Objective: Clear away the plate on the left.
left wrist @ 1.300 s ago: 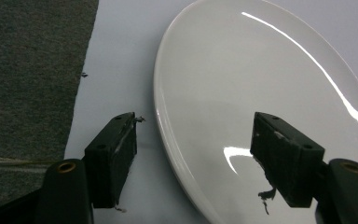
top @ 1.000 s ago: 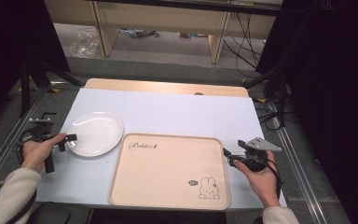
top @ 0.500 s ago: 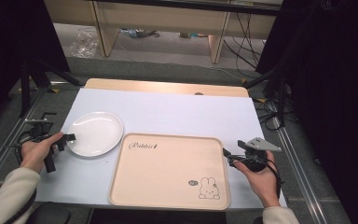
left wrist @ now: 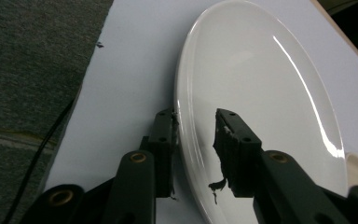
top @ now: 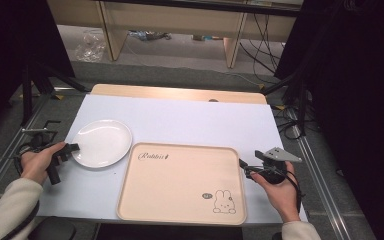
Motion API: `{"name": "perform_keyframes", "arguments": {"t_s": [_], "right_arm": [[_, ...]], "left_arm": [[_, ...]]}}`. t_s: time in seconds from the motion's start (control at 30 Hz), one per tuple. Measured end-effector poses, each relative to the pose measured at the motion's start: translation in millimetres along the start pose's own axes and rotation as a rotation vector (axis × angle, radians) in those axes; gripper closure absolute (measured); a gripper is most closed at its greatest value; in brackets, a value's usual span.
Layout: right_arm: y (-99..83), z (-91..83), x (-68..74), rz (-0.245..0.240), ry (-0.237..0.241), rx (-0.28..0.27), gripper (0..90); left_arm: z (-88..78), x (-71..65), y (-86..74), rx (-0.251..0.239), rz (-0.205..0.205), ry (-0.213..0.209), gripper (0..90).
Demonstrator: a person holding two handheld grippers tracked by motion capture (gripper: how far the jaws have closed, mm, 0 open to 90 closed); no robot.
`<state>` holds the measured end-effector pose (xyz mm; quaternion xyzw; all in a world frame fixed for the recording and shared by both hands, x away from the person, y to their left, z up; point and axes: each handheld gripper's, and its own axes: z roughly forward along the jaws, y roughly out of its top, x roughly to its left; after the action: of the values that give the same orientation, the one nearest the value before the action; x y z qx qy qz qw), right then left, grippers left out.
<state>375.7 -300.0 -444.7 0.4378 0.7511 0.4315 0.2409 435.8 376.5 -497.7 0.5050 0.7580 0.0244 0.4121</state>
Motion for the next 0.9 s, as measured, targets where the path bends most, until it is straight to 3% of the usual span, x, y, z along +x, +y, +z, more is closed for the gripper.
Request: {"name": "perform_keyframes", "arguments": {"t_s": [0.03, 0.07, 0.17, 0.23, 0.27, 0.47, 0.53, 0.57, 0.63, 0.7, 0.73, 0.8, 0.83, 0.9], "right_arm": [[0.0, 0.3, -0.9, -0.012, -0.007, -0.01, 28.4], [0.2, -0.5, 0.4, 0.011, 0.003, 0.001, 28.4], [0.2, -0.5, 0.4, 0.009, 0.002, 0.002, 28.4], [0.1, -0.1, 0.0, -0.002, 0.001, -0.002, 28.4], [0.1, -0.1, 0.0, -0.002, 0.001, -0.002, 28.4], [0.2, -0.1, -0.5, -0.004, -0.003, -0.008, 28.3], [0.3, -0.4, 0.4, 0.007, 0.005, 0.0, 28.3], [0.3, -0.6, 0.3, 0.01, 0.004, 0.001, 28.3], [0.3, -0.6, 0.3, 0.011, 0.004, 0.001, 28.3], [0.4, -0.5, 0.4, 0.008, 0.004, 0.0, 28.3], [0.5, -0.6, 0.4, 0.006, 0.005, -0.001, 28.3], [0.5, -0.5, -0.1, -0.001, -0.002, -0.007, 28.3], [0.5, -0.8, 0.4, 0.009, 0.003, 0.0, 28.3], [0.5, -0.7, 0.4, 0.007, 0.004, 0.0, 28.3]], "left_arm": [[1.4, 1.2, -0.8, -0.022, -0.01, -0.016, 70.4], [1.3, 2.3, -0.7, -0.017, -0.011, -0.02, 71.5], [1.2, 4.2, 0.0, -0.004, -0.019, -0.032, 75.2], [2.5, 4.7, -0.7, -0.024, -0.029, -0.047, 76.5], [0.8, 5.4, 0.0, -0.003, -0.026, -0.035, 76.5], [-0.6, 10.6, -0.6, 0.001, -0.086, -0.091, 80.4], [-1.6, 11.3, -0.4, -0.012, -0.091, -0.111, 81.0], [-1.1, 11.1, -0.6, -0.036, -0.104, -0.142, 81.8], [-4.5, 10.3, 0.7, -0.027, -0.098, -0.131, 82.7], [-6.4, 9.9, 1.5, -0.044, -0.116, -0.156, 83.4], [-6.7, 10.6, 1.5, -0.062, -0.124, -0.196, 84.1], [-10.6, 7.8, 3.1, -0.064, -0.123, -0.192, 85.7], [-11.9, 4.8, 3.6, -0.09, -0.106, -0.214, 86.5], [-13.3, 3.6, 4.3, -0.083, -0.091, -0.202, 86.7]]}}
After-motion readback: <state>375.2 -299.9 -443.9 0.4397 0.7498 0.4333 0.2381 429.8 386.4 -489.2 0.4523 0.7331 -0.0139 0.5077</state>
